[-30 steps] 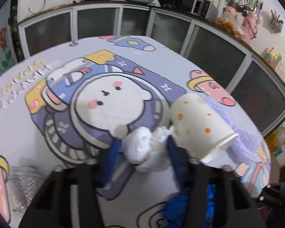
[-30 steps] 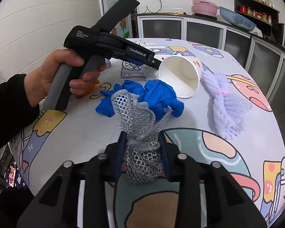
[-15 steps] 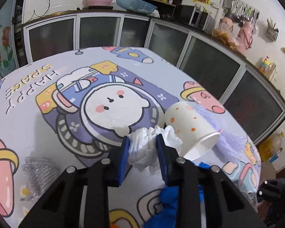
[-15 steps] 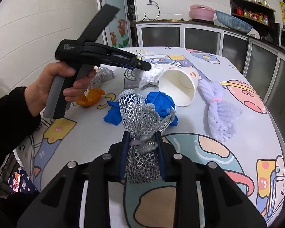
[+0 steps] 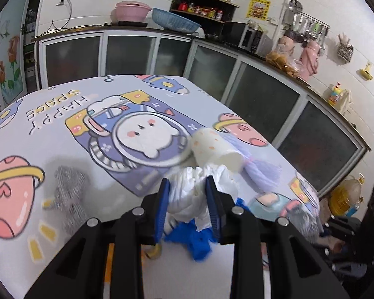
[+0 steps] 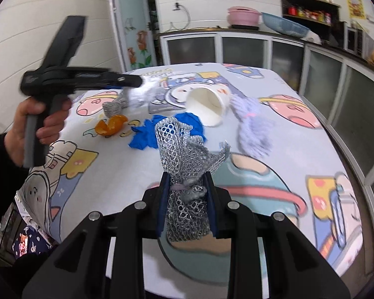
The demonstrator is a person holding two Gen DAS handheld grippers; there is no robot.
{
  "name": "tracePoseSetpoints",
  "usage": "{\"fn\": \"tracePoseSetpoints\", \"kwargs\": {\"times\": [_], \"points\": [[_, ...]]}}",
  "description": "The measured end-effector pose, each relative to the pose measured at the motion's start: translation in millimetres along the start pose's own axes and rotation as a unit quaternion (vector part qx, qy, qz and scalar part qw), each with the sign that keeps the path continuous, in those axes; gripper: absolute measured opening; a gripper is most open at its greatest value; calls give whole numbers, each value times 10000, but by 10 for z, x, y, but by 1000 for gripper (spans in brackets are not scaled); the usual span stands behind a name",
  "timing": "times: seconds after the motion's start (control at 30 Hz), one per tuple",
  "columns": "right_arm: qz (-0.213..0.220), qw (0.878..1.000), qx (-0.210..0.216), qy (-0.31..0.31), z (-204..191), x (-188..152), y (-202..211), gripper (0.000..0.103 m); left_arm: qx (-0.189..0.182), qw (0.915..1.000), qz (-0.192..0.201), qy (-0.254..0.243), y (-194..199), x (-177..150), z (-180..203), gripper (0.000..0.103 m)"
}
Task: Collect trash
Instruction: 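Carry the tissue and mesh scrubber over the bin and open both tools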
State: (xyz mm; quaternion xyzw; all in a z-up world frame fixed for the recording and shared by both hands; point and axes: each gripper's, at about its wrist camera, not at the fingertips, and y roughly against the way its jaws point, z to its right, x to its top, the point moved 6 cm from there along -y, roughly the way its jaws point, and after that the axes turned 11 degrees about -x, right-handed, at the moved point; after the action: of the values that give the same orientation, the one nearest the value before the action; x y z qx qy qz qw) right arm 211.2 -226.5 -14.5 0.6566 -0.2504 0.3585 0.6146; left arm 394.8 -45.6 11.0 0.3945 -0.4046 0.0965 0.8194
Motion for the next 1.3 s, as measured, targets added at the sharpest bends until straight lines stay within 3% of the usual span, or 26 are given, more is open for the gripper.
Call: {"fn": "tracePoseSetpoints", "kwargs": {"times": [0.3, 0.5, 0.7, 0.87, 1.07, 1.3], "points": [[11, 9965, -569, -617, 587, -377, 548, 26, -487, 9986, 59, -206, 166, -386, 727, 28], [-28, 9902, -1041, -926, 1021, -681, 884, 26, -1009, 9940, -92, -406, 6, -617, 1304, 29], [-254, 9797, -1529, -1275, 1462, -1094, 1088, 26, -1656, 9816, -584, -753, -377, -973, 2079, 29], [-417, 9670, -1908, -1639, 1858, -1511, 1277, 26, -1971, 9699, -1014, -1010, -730, -1231, 2584, 29], [-495, 9543, -2235, -1922, 2168, -1885, 1510, 26, -2205, 9581, -1360, -1223, -1070, -1474, 3025, 29], [-630, 9439, -2392, -2185, 2382, -2190, 1613, 26, -2308, 9504, -1600, -1335, -1382, -1657, 3327, 29]]}}
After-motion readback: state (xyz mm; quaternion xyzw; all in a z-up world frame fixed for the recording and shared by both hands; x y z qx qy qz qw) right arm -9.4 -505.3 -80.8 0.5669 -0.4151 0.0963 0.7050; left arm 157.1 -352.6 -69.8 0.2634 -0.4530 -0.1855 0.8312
